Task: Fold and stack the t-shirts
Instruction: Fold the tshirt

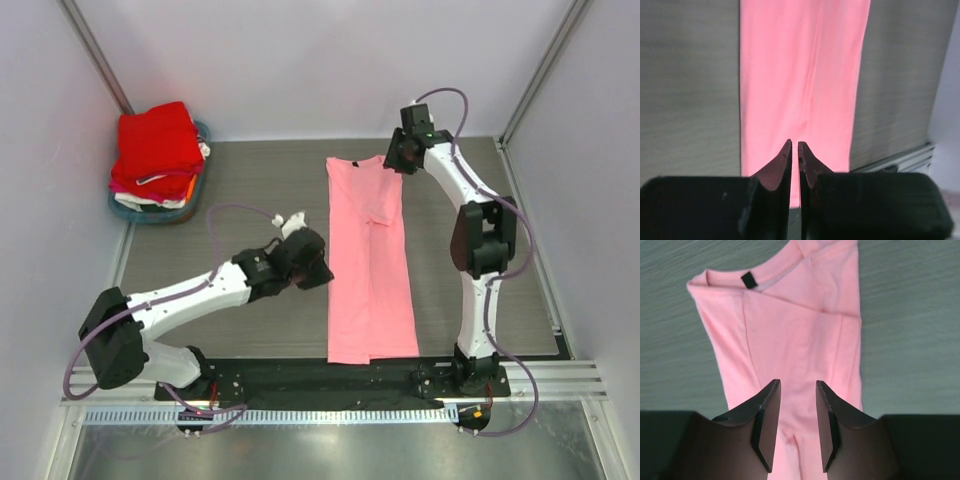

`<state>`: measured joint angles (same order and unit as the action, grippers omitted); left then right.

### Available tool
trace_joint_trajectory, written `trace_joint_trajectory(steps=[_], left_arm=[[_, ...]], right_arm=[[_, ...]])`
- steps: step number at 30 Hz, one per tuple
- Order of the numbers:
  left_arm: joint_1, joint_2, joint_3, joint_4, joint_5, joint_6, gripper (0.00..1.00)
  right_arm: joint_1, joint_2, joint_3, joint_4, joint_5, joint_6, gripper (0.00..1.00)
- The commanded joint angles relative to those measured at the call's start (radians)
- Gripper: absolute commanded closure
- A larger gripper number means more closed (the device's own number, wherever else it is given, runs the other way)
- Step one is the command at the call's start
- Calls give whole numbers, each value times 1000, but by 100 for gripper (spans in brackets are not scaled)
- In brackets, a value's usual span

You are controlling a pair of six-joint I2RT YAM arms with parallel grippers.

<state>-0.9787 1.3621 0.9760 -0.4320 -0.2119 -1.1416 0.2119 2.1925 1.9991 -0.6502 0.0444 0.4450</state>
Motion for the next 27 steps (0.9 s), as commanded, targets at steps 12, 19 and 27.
trace_joint_trajectory(steps=[12,19,27], left_arm=[[334,324,325,53,270,238,75],[333,370,273,95,284,200,60],[333,491,314,93,284,190,62]], right_arm=[[1,-525,-747,165,-32,9,61],[6,-755,-1059,164,-24,66,60],[14,-772,-1229,279,-97,67,60]])
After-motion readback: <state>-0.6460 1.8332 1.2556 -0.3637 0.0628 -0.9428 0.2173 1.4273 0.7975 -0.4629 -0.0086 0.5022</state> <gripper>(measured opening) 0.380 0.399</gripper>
